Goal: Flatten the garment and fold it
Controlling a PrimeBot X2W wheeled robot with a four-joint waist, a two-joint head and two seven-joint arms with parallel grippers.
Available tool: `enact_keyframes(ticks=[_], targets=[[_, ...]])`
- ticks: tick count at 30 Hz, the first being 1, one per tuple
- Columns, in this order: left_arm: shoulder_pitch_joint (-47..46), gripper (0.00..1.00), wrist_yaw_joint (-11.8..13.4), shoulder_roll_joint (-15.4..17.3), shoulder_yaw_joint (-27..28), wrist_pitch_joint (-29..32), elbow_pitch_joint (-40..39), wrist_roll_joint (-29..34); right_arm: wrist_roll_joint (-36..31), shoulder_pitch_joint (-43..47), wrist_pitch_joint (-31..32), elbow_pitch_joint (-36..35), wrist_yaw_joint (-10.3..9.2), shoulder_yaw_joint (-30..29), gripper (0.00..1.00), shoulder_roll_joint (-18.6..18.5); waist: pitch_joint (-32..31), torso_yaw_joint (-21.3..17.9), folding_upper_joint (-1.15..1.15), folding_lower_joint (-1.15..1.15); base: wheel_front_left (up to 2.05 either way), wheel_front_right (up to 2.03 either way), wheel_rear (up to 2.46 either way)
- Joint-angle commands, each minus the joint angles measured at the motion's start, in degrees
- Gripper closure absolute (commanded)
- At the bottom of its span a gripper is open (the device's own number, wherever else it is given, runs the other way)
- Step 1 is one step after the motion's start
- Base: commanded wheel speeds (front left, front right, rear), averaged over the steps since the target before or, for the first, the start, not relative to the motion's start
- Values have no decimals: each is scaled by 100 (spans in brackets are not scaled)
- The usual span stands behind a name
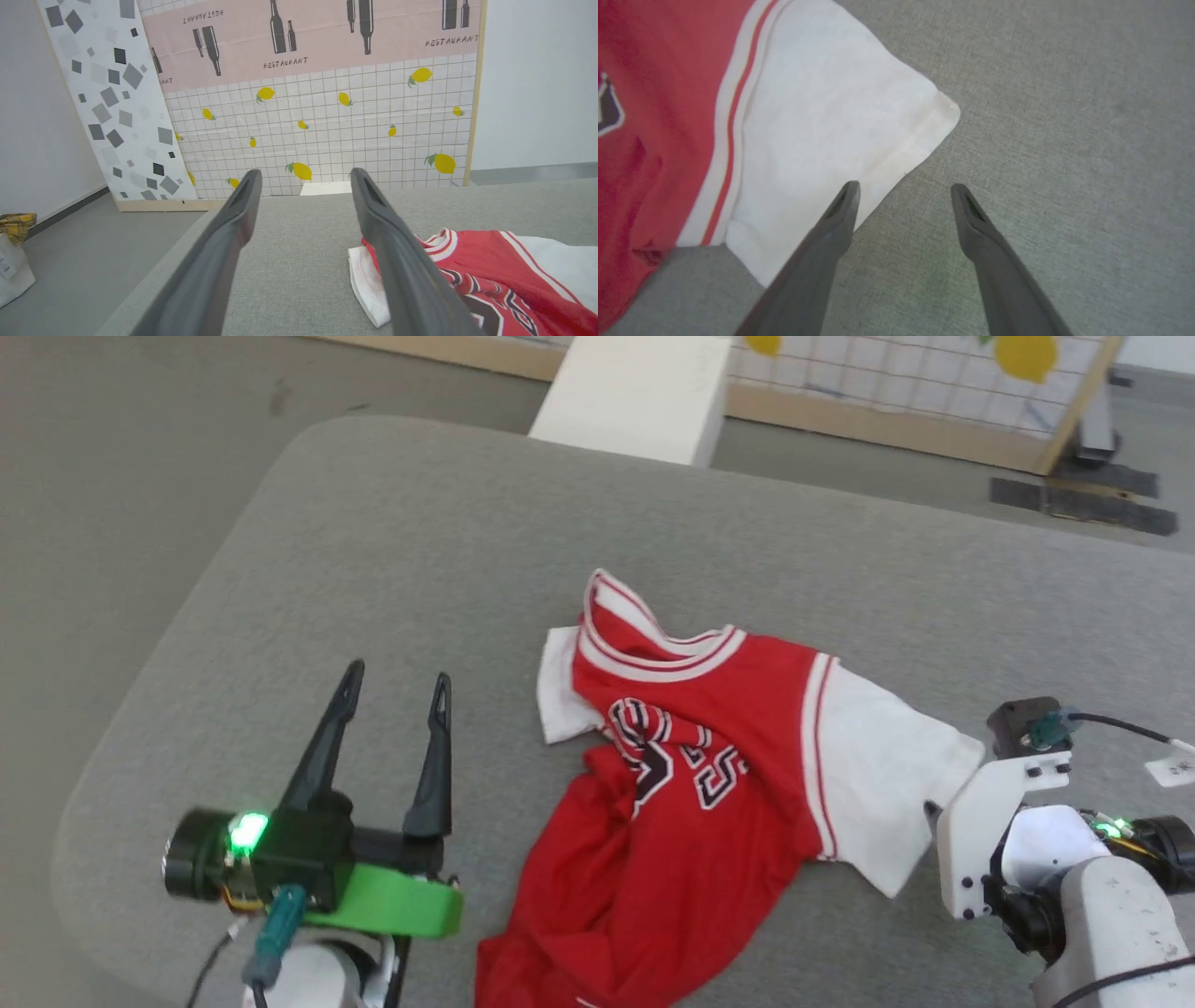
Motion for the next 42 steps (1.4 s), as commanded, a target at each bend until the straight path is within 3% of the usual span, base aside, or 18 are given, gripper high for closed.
enact_keyframes(ticks=[1,8,9,10,17,24,34,35,36,42], targets=[[164,0,-4,-98,66,-18,-24,16,-179,-101,54,147,-9,-48,0,31,101,240,0,0,0,0,0],[346,0,-376,-426,275,-19,292,8,-141,-160,-9,828,-9,-173,1,161,194,398,0,0,0,0,0],[337,0,-425,-454,305,-19,354,5,-132,-167,-31,888,-9,-180,70,166,208,393,0,0,0,0,0],[323,0,-485,-485,338,-19,430,7,-131,-177,-76,945,-9,-170,100,170,220,384,0,0,0,0,0],[252,0,-781,-689,577,-19,701,4,-359,-152,-417,772,-9,-426,100,-41,126,154,0,0,0,0,0],[345,0,-1012,-818,815,-19,840,6,-276,471,-357,-122,-9,-1109,100,-371,-139,-293,0,0,0,0,0],[248,0,-1234,-915,889,-19,1303,13,-96,1486,-147,-981,-9,-1531,100,90,-130,-841,0,0,0,0,0],[218,0,-1262,-922,881,-19,1442,-37,-79,1498,-237,-1052,-9,-1528,62,123,-111,-899,0,0,0,0,0],[184,0,-1288,-932,885,-12,1555,-118,-37,1481,-329,-1099,-9,-1492,0,142,-95,-957,0,0,0,0,0],[-527,0,-1465,-693,832,654,1748,-508,211,1051,-1297,-1622,-9,-1281,0,179,84,-1264,0,0,0,0,0]])
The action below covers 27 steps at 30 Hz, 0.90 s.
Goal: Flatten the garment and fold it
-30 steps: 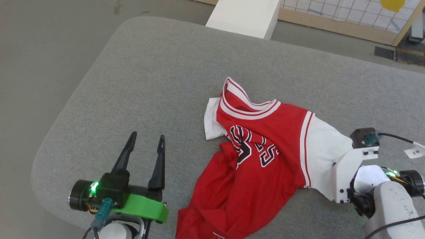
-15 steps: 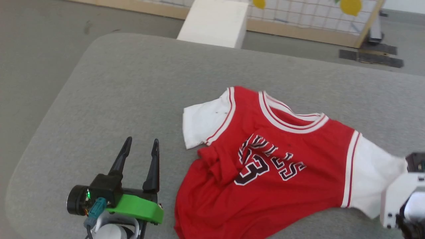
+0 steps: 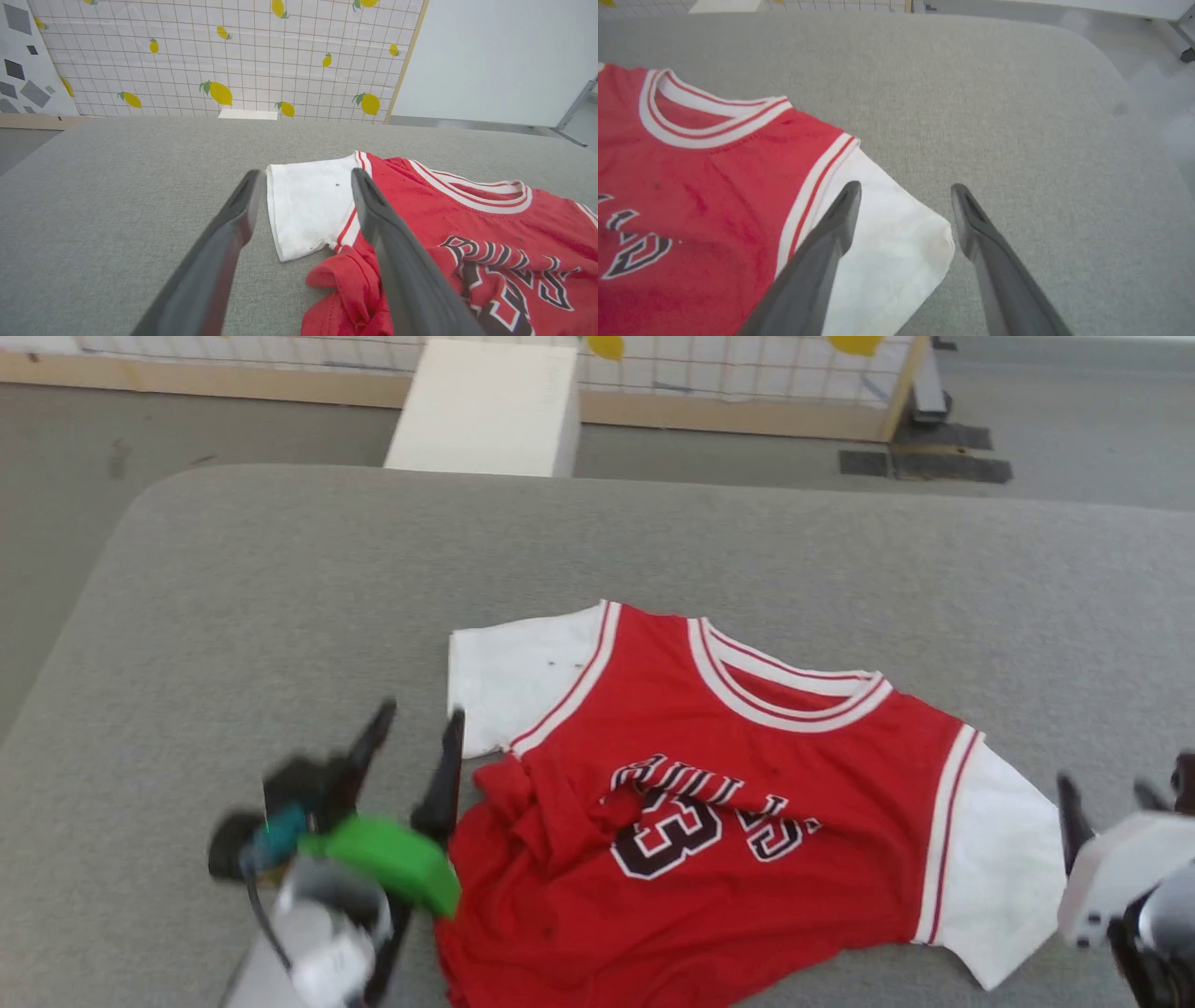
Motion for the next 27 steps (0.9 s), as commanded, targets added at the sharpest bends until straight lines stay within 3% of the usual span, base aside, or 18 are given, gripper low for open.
enact_keyframes(ticks=[1,6,10,15,18,27], targets=[[-320,0,-49,159,-47,286,-11,-103,74,-135,-205,-153,-10,67,0,2,195,-213,0,0,0,0,0],[-1423,0,-116,764,-473,1658,210,-519,244,-270,-837,-621,-10,70,0,6,565,-380,0,0,0,0,0],[-2387,0,-121,1484,-1286,2932,601,-1242,419,-322,-1179,-731,-10,83,0,7,892,-578,0,0,0,0,0],[-3228,0,-123,2192,-2113,3949,897,-2044,659,-333,-1450,-662,-10,157,0,8,1183,-790,0,0,0,0,0],[-3610,0,-123,2506,-2432,4230,1122,-2239,738,-337,-1548,-616,-10,221,0,8,1327,-886,0,0,0,0,0],[-4179,0,-123,2916,-3204,4512,1616,-2851,826,-376,-1647,-505,-10,316,0,9,1603,-1047,0,0,0,0,0]])
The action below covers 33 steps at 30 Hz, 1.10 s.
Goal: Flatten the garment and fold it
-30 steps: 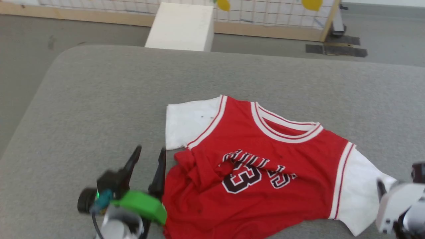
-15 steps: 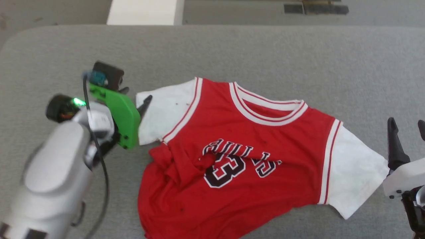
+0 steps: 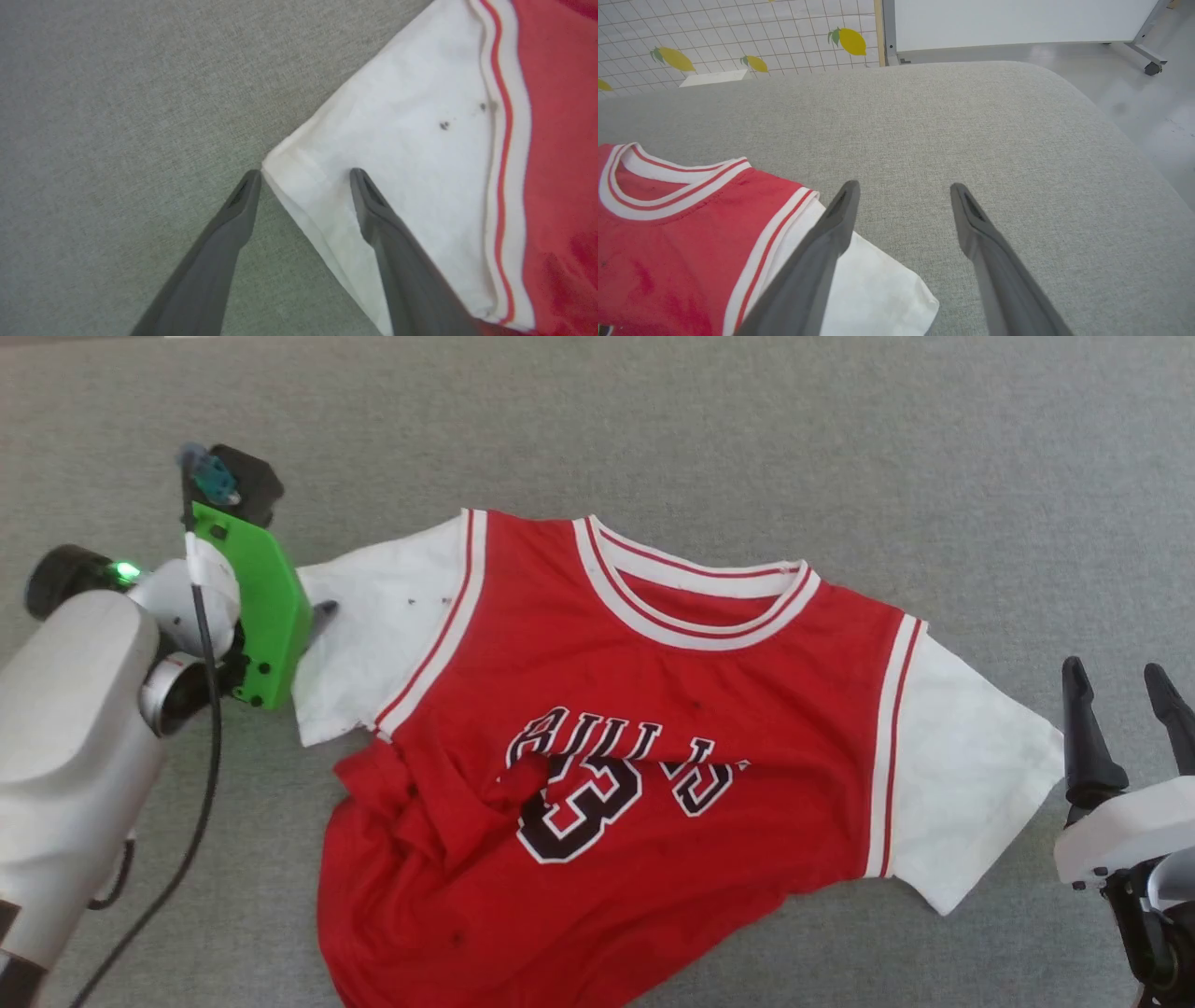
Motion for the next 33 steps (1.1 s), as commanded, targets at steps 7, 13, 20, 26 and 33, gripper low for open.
enact_keyframes(ticks=[7,13,20,26,33], targets=[[-290,0,-39,210,-506,-167,325,-195,107,-90,-10,43,-10,110,0,4,266,-137,0,0,0,0,0],[-336,100,-39,212,-1013,-184,460,-451,61,-100,39,-12,-10,130,0,4,341,-114,0,0,0,0,0],[-357,100,-39,201,-1315,-623,415,-884,-228,-48,366,-112,-10,219,0,4,70,53,0,0,0,0,0],[-432,100,10,205,-1164,-1657,509,-634,-250,126,1715,-187,-10,426,0,-468,-292,273,0,0,0,0,0],[-141,100,129,261,-1236,-2097,-195,-472,73,-92,3124,232,-10,391,0,-1059,-468,591,0,0,0,0,0]])
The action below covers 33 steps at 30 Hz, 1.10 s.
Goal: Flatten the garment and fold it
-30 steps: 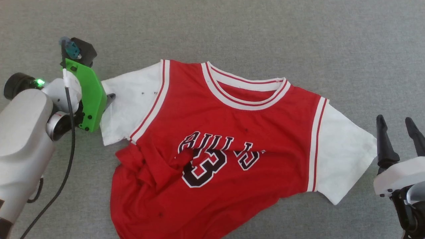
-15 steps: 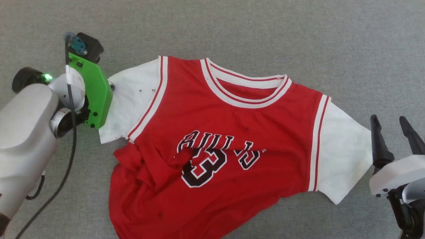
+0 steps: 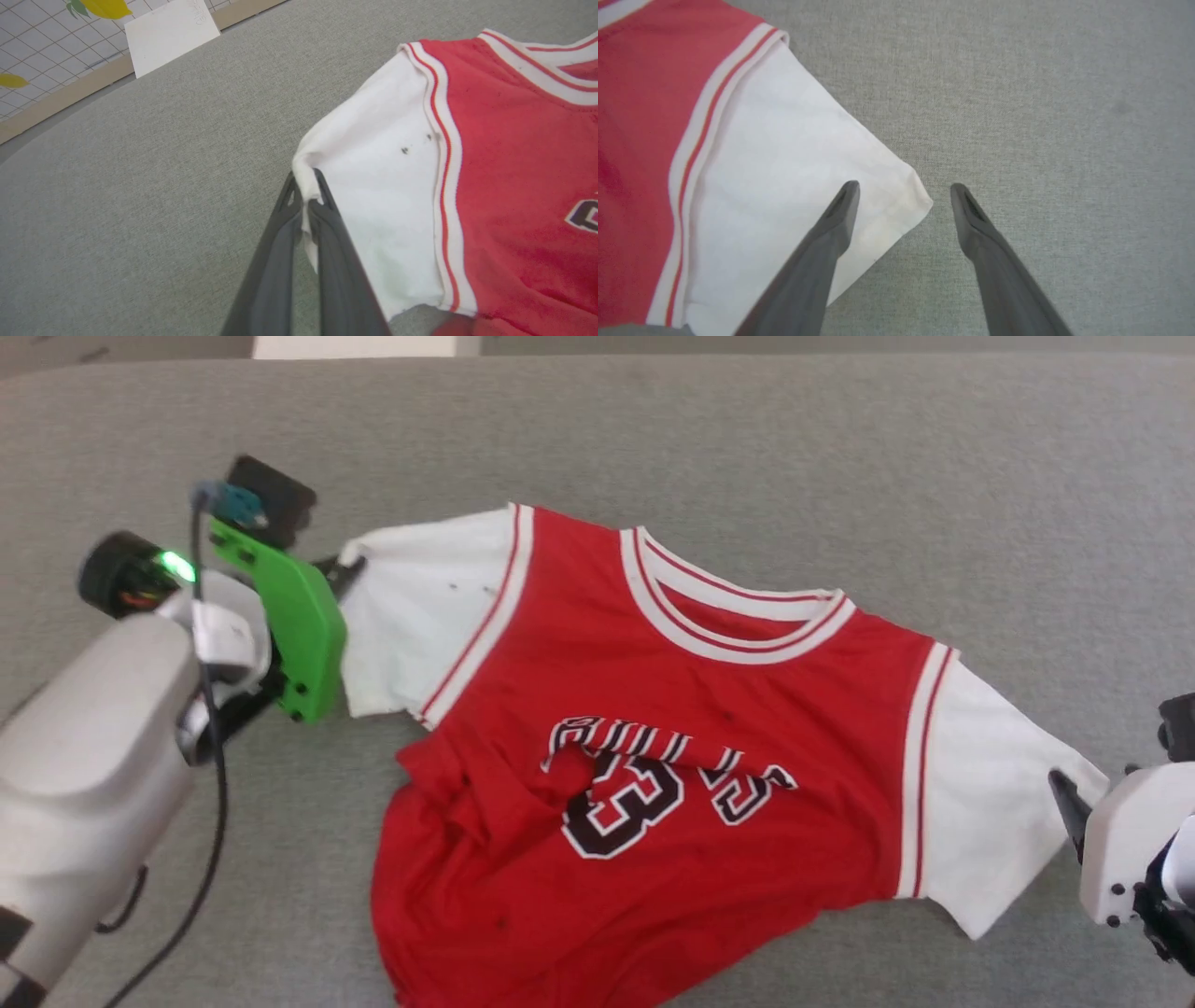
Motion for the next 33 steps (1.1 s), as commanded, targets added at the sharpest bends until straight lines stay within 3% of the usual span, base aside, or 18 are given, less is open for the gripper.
enact_keyframes(ticks=[1,8,9,10,19,26,32,33], targets=[[164,100,75,16,-16,-18,-175,36,40,-124,176,160,-10,40,0,-161,-111,219,0,0,0,0,0],[377,100,412,67,-81,-23,-1011,142,117,-282,433,848,-10,195,0,-424,6,495,0,0,0,0,0],[387,100,447,76,-78,-29,-1109,152,150,-263,468,928,-10,279,58,-443,27,527,0,0,0,0,0],[398,100,472,84,-76,-41,-1175,160,178,-264,459,975,-10,335,100,-453,34,542,0,0,0,0,0],[560,100,754,249,270,-562,-1311,39,236,-728,-413,1043,-10,254,100,-668,-399,479,0,0,0,0,0],[719,100,982,625,613,-887,-1603,-85,361,-1227,-1072,592,-10,4,100,-1161,-963,366,0,0,0,0,0],[828,100,1380,982,1042,-1231,-2196,-161,437,-1766,-1270,168,-10,-106,100,-1489,-1324,353,0,0,0,0,0],[881,100,1602,1173,1269,-1352,-2573,-207,537,-2028,-1228,-1,-10,-88,100,-1600,-1439,362,0,0,0,0,0]])
